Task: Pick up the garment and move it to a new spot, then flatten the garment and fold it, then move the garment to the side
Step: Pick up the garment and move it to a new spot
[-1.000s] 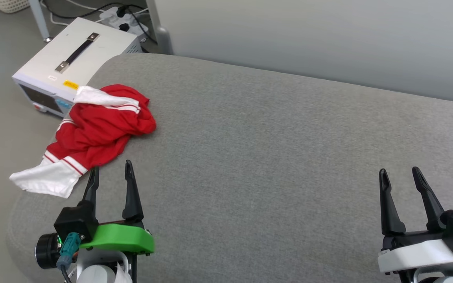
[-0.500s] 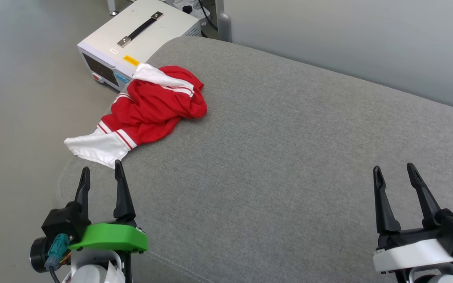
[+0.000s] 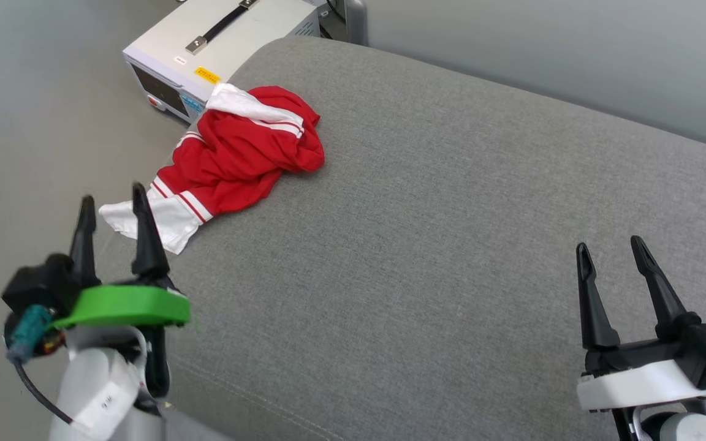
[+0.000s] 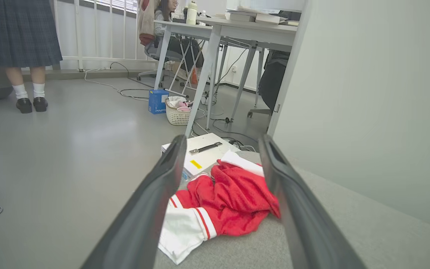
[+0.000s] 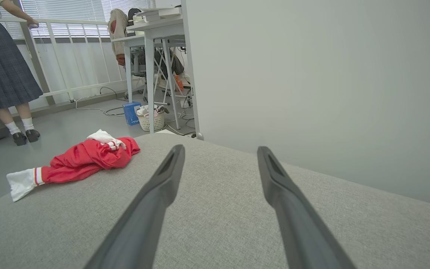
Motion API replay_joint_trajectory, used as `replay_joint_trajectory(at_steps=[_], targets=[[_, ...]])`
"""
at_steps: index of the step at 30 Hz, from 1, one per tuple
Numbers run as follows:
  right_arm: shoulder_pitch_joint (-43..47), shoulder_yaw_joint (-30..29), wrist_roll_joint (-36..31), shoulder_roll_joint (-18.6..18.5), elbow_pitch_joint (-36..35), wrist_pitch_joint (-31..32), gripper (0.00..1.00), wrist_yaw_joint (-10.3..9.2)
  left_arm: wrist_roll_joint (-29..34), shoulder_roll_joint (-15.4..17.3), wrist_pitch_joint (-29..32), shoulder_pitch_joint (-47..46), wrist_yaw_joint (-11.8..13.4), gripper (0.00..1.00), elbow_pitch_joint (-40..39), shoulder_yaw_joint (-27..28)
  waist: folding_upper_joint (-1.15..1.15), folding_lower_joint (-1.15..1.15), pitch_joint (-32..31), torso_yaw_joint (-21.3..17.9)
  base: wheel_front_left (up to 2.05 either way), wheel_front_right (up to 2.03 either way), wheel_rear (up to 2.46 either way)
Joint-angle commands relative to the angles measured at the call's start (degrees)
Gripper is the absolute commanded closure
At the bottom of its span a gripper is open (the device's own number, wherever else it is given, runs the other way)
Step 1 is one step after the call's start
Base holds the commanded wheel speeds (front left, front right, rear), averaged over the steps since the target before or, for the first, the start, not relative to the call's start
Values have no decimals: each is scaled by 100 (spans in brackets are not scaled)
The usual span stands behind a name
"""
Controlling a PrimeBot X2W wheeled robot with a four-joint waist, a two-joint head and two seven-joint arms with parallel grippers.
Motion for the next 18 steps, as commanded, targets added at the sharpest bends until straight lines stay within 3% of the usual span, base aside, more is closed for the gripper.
replay_joint_trajectory(at_steps=[1, 6, 10, 18], targets=[[-146, 13, -80, -8, -52, -51, 0, -4, 79, 14, -33, -309, -117, 0, 74, 119, 0, 0, 215, -123, 0, 0, 0], [-395, 63, -267, -36, -196, -51, 0, -4, 48, 330, -33, -1377, -397, 0, 438, 567, 0, 0, 682, -344, 0, 0, 0], [-593, 123, -334, -144, -335, -51, 0, -4, -158, 702, -33, -2165, -457, 0, 793, 720, 0, 0, 1054, -523, 0, 0, 0], [-903, 173, -406, -339, -559, -51, 0, -4, -1261, 1744, 157, -3549, -471, 0, 1683, -157, 0, 0, 1601, -769, 0, 0, 0]])
